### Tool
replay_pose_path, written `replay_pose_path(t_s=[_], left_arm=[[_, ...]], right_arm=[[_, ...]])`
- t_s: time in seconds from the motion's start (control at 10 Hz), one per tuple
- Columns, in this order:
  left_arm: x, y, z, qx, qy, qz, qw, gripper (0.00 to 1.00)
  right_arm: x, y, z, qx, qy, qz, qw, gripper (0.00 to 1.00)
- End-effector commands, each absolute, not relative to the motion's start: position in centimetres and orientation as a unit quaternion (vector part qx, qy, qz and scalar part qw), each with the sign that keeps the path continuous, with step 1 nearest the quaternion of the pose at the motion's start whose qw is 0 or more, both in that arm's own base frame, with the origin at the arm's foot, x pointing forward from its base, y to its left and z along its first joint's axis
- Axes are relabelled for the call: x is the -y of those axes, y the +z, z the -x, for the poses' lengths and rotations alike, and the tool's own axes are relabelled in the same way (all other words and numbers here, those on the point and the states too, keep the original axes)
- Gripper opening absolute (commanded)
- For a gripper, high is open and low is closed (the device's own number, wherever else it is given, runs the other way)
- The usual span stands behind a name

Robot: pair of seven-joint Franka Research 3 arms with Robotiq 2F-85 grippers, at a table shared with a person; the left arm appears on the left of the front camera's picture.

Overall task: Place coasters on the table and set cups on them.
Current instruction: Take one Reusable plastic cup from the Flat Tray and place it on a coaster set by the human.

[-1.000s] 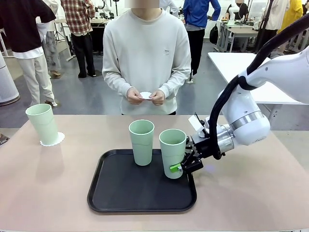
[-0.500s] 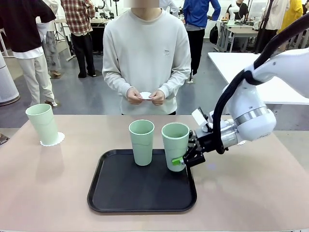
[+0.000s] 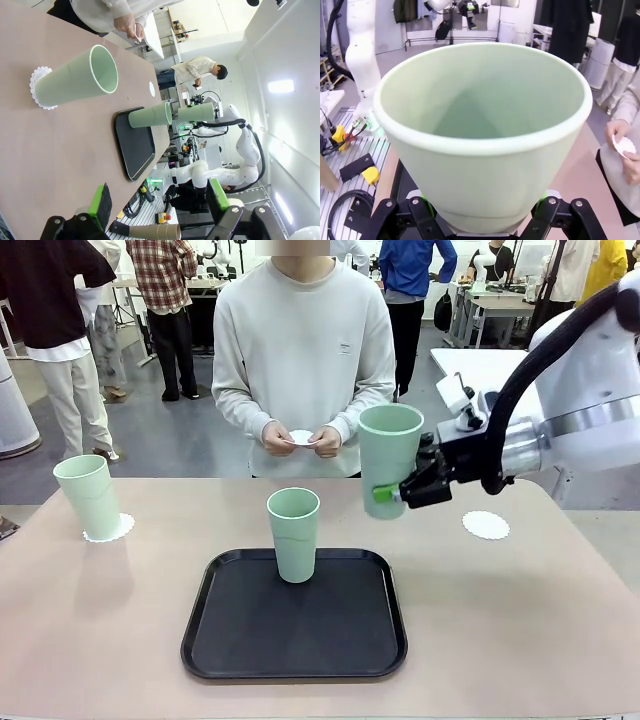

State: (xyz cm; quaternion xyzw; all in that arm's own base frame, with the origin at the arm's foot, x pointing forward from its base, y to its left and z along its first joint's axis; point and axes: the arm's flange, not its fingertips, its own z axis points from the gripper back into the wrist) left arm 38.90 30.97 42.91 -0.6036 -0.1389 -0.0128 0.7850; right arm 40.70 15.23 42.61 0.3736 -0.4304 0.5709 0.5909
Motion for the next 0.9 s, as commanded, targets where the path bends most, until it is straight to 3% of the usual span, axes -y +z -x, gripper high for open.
replay_pose_path(t_s=[0.0, 0.1, 0.2, 0.3, 0.5, 0.8], left_arm=[[-31.0, 43.2, -39.0, 0.143, -0.006, 0.606, 0.783, 1.0], [-31.0, 43.2, -39.0, 0.143, -0.006, 0.606, 0.783, 1.0], [-31.0, 43.2, -39.0, 0.143, -0.006, 0.606, 0.783, 1.0], [-31.0, 43.2, -39.0, 0.143, -0.006, 0.606, 0.783, 1.0], [-31.0, 43.2, -39.0, 0.143, -0.006, 0.606, 0.783, 1.0], [-31.0, 43.2, -39.0, 0.143, -0.006, 0.606, 0.783, 1.0]], right_arm=[[-15.2, 42.2, -40.7, 0.399, 0.544, -0.369, 0.639, 0.0], [-15.2, 42.6, -40.7, 0.43, 0.571, -0.374, 0.591, 0.0], [-15.2, 42.6, -40.7, 0.43, 0.571, -0.374, 0.591, 0.0], [-14.9, 42.9, -40.8, 0.424, 0.558, -0.371, 0.61, 0.82], [-8.4, 45.3, -41.0, 0.468, 0.546, -0.367, 0.591, 0.82], [1.0, 48.5, -40.4, 0.503, 0.506, -0.341, 0.613, 0.82]])
